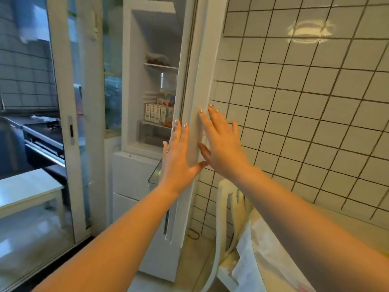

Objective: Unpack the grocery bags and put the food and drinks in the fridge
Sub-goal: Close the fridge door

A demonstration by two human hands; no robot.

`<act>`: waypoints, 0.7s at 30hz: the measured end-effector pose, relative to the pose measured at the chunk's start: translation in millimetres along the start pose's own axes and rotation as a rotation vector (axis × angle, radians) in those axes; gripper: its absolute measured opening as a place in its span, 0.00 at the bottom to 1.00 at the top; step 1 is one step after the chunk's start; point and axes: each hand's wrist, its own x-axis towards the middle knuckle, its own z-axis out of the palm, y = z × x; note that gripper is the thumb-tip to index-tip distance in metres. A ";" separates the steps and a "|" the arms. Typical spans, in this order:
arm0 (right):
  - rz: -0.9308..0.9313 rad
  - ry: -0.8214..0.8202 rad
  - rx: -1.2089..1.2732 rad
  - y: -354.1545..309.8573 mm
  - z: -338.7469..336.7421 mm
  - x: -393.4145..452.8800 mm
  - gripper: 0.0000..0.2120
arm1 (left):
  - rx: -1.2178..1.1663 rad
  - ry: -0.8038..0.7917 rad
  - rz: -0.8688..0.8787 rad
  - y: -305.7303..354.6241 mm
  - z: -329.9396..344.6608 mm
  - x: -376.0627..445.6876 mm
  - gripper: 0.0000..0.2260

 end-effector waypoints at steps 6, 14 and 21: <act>-0.207 0.050 -0.048 -41.2 39.6 47.9 0.36 | 0.014 0.123 -0.070 -54.2 -51.5 7.7 0.41; -0.295 0.102 -0.009 -112.2 112.1 137.5 0.37 | 0.078 0.183 -0.106 -154.7 -131.8 32.2 0.34; -0.250 -0.027 -0.097 -143.3 179.6 206.1 0.40 | 0.094 0.125 -0.145 -234.8 -171.7 69.3 0.31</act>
